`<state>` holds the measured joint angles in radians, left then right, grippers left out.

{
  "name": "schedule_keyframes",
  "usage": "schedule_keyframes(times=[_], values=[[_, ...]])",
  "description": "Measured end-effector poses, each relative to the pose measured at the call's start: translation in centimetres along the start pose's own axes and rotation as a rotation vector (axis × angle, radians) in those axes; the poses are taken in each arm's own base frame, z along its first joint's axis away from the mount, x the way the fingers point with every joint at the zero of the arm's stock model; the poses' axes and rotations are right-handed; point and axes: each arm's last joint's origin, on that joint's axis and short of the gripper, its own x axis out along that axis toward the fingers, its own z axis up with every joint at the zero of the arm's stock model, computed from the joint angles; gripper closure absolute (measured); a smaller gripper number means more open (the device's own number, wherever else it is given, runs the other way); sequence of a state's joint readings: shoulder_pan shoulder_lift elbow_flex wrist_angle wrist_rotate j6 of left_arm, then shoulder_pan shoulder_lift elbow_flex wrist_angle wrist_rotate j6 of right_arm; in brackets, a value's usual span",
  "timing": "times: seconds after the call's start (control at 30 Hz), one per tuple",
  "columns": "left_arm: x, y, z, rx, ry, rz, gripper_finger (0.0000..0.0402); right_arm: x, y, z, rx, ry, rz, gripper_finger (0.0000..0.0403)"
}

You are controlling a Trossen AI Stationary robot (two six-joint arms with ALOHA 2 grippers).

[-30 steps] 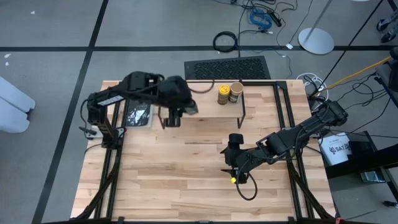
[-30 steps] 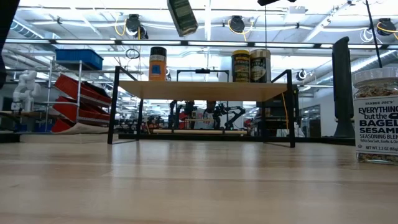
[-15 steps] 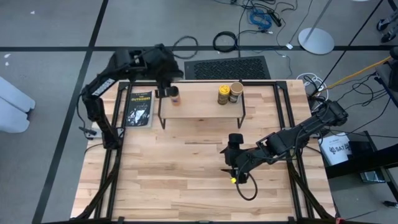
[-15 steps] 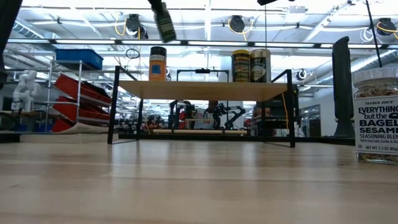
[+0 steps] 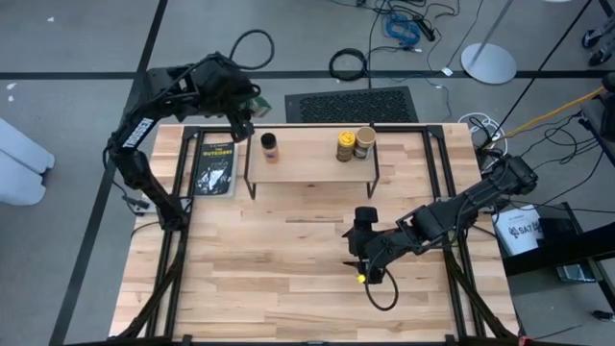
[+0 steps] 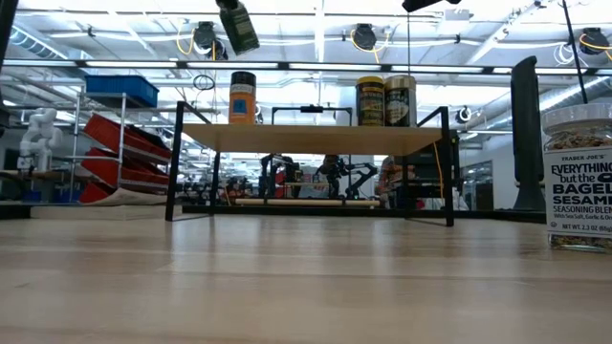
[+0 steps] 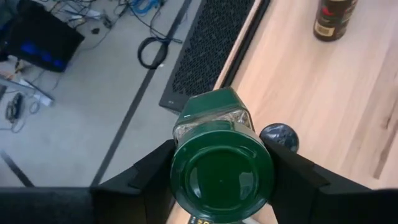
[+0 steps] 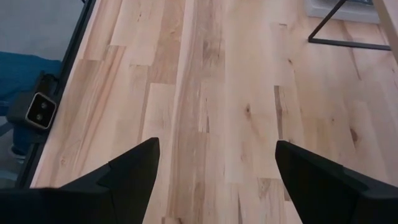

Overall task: Shelf spices
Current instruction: Put the green seasoning bottle on the shelf

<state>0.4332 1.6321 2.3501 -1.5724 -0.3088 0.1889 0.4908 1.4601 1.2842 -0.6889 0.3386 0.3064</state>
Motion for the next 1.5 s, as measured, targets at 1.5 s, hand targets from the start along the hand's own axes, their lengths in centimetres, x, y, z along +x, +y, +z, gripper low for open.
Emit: schedule_keyframes(times=[1.5], values=[[-2.8,-3.7,-10.8,-0.011,-0.009,-0.348,0.0191,-0.1,0.2,0.3,0.020,-0.031,0.010,0.0094]])
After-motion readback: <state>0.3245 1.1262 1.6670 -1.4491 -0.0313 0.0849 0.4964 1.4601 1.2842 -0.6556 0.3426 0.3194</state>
